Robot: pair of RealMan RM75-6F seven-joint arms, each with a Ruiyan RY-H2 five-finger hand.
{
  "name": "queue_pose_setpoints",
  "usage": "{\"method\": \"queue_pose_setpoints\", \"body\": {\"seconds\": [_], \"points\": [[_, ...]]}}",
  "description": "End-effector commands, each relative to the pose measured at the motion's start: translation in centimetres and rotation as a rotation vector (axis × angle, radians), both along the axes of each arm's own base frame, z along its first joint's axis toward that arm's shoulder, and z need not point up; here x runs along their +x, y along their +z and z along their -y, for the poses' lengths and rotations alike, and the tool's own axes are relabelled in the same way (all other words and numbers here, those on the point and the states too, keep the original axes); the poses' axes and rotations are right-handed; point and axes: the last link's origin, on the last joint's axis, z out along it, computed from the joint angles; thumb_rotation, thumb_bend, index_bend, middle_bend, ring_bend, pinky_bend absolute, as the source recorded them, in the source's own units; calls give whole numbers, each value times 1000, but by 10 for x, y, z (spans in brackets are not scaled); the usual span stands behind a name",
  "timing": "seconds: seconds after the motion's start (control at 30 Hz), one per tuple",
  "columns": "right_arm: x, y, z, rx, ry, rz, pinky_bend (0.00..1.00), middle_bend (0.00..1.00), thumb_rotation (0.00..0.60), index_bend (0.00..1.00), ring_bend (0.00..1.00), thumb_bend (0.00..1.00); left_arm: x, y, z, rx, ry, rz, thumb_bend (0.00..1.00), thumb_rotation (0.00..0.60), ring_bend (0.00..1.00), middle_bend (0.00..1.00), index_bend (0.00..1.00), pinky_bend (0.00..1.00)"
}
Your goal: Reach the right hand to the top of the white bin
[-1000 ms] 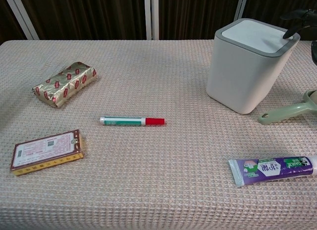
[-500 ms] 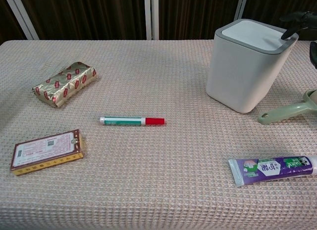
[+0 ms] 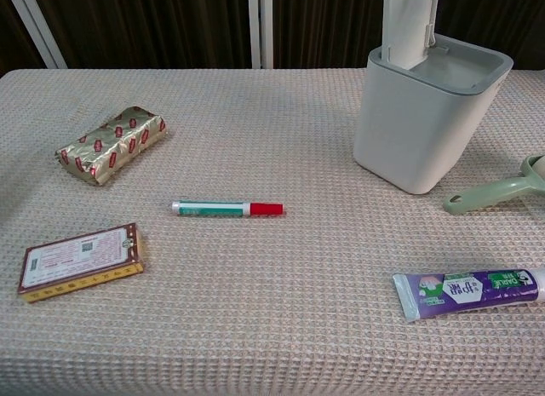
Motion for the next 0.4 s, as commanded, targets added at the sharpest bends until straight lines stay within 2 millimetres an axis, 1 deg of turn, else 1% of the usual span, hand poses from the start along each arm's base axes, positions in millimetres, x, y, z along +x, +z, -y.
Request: {"method": "queue_pose_setpoints", "body": {"seconds": [0.03,0.07,0.1,0.13,0.2,0.23,0.3,0.33,0.4], "points": [[-42,16,-43,1,-153,-84,0,0,456,0,0,407,-5,1,17,3,10,-17,239,421,99,124,171,200],[-51,17,-52,6,-190,-94,0,0,456,0,0,392,-8,1,23,-1,16,-23,239,388,99,124,171,200],[-63,18,-65,13,-243,-104,0,0,455,0,0,379,-12,0,32,-10,29,-35,236,352,99,124,171,199],[-70,18,-73,15,-271,-108,0,0,455,0,0,376,-15,-1,39,-16,38,-42,231,324,99,124,172,200],[-81,19,-86,2,-312,-110,0,0,452,0,0,372,-20,-2,51,-26,60,-50,214,293,97,122,169,199],[-85,19,-89,-9,-324,-108,0,0,453,0,0,378,-22,-2,55,-28,68,-48,206,281,95,122,167,199],[-92,19,-93,-34,-347,-106,0,0,455,0,0,421,-25,-1,62,-27,77,-39,181,251,89,119,161,199],[-95,19,-94,-45,-361,-102,0,0,455,0,0,442,-26,0,65,-24,79,-36,179,246,89,119,161,199],[-100,18,-94,-51,-380,-83,0,0,455,0,0,446,-26,1,69,-18,73,-31,177,241,89,119,160,199]]}}
